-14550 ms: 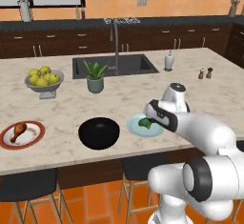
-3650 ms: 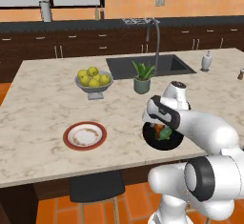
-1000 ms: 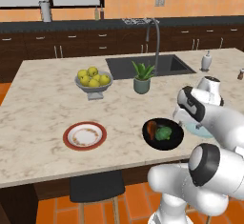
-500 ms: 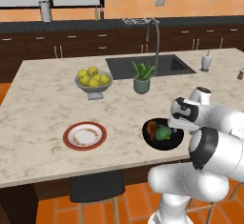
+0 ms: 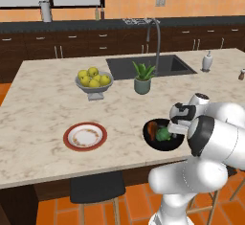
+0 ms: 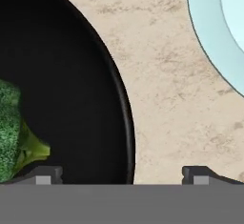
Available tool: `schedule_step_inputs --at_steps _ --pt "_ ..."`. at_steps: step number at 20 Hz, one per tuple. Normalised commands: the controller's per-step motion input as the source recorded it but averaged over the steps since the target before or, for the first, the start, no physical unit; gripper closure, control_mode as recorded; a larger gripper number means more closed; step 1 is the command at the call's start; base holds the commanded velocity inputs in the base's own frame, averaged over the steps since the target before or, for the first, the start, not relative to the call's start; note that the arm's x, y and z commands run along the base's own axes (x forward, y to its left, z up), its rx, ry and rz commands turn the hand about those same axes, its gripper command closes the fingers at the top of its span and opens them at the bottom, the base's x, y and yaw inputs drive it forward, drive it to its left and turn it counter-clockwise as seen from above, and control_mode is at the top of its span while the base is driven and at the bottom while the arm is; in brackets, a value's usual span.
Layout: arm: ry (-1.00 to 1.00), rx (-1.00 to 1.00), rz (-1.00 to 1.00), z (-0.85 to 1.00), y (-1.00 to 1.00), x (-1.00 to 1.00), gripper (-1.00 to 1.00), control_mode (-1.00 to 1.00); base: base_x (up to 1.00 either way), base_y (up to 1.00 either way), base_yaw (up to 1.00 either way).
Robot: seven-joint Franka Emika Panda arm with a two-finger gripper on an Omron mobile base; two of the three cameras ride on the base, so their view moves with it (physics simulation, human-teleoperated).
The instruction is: Pick the chicken drumstick and broccoli from their plates and place them in the bowl. Then put the bowl in the fridge.
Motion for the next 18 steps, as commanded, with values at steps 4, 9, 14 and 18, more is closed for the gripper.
schedule_step_inputs --at_steps 4,9,14,18 --pt "0.00 0.00 0.00 -0.38 0.18 0.09 -1.00 -1.00 0.00 0.00 0.00" --pt "0.03 -0.01 0.00 -0.44 0.19 0.06 1.00 -1.00 0.00 0.00 0.00" --pt "0.00 0.00 0.00 0.00 0.01 0.00 1.00 -1.00 0.00 0.00 0.00" --pt "0.08 0.00 0.00 0.08 0.00 0.00 1.00 -1.00 0.00 0.00 0.00"
